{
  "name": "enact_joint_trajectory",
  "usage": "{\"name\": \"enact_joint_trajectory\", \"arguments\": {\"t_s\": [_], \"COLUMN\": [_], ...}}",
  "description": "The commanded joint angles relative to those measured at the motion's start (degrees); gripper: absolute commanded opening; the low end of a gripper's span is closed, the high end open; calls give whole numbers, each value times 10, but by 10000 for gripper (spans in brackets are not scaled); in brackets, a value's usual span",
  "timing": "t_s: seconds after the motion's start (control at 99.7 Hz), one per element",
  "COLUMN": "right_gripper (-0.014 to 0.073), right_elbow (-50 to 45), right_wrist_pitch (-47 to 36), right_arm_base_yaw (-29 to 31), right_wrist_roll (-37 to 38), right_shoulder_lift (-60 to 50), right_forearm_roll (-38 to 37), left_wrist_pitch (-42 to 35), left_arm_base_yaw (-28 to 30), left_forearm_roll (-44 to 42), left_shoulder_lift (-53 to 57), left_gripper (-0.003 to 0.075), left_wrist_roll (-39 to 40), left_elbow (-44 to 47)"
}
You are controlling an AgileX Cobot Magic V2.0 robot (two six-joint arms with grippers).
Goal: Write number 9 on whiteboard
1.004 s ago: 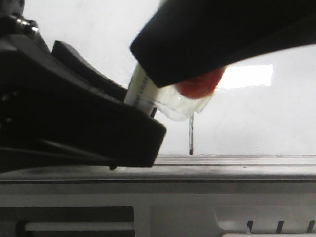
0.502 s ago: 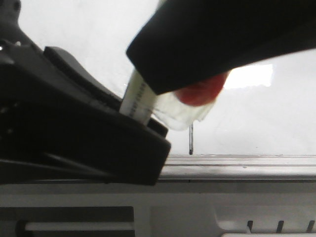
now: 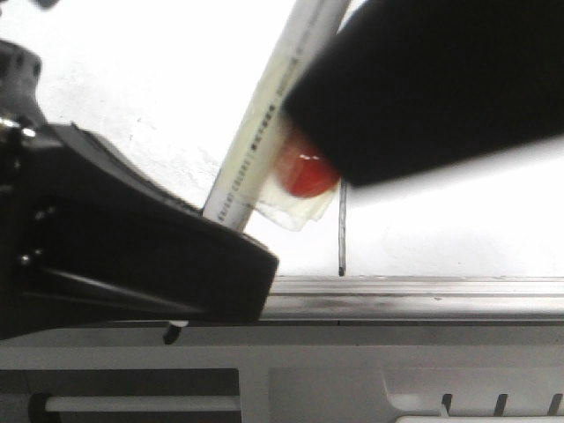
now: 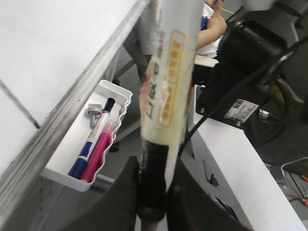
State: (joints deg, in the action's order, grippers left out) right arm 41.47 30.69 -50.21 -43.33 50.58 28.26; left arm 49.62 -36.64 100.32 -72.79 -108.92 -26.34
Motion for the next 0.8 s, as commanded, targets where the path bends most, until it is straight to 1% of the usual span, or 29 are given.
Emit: {"name": "enact_joint_trajectory", "arguments": {"t_s": [0.0, 0.03, 0.05, 0.09, 0.1, 0.12, 0.13, 0.171, 0.271, 0.371, 0.502, 0.532, 0.582, 0.632, 0.672, 0.702, 0.793], "right_gripper": [364, 288, 255, 146, 107, 68, 29, -76, -66, -66, -66, -66, -66, -66, -66, -66, -66], "right_elbow": [19, 19, 19, 19, 19, 19, 19, 18, 18, 18, 17, 17, 17, 17, 17, 17, 17], "right_wrist_pitch": [-38, -45, -48, -57, -59, -62, -63, -68, -68, -61, -61, -61, -61, -61, -61, -61, -61], "right_arm_base_yaw": [35, 48, 53, 68, 70, 77, 80, 94, 124, 148, 158, 158, 158, 158, 158, 158, 158], "right_wrist_roll": [0, 0, 0, 0, 0, 0, 0, 0, 1, 2, 4, 4, 4, 4, 4, 4, 4], "right_shoulder_lift": [-43, -59, -65, -83, -89, -94, -100, -113, -130, -131, -131, -131, -131, -131, -131, -131, -131], "right_forearm_roll": [14, 14, 14, 14, 14, 14, 14, 14, 14, 14, 14, 14, 14, 14, 14, 14, 14], "left_wrist_pitch": [-9, -28, -34, -52, -55, -65, -73, -94, -179, -276, -414, -463, -538, -611, -636, -640, -616], "left_arm_base_yaw": [2, 2, 2, 2, 2, 2, 2, 2, -10, -44, -125, -144, -175, -198, -202, -201, -192], "left_forearm_roll": [65, 65, 65, 65, 65, 65, 65, 65, 65, 65, 65, 65, 65, 65, 64, 64, 60], "left_shoulder_lift": [8, 8, 8, 8, 8, 8, 8, 8, 8, 8, 8, 7, 4, 0, -5, -8, -14], "left_gripper": [-19, -19, -19, -19, -19, -19, -19, -19, -19, -19, -19, -19, -19, -19, -19, -19, -19], "left_wrist_roll": [12, 18, 23, 28, 30, 35, 36, 47, 74, 84, 84, 89, 121, 179, 209, 227, 247], "left_elbow": [-7, -7, -8, -8, -8, -8, -8, -10, -26, -58, -105, -113, -127, -133, -136, -135, -138]}}
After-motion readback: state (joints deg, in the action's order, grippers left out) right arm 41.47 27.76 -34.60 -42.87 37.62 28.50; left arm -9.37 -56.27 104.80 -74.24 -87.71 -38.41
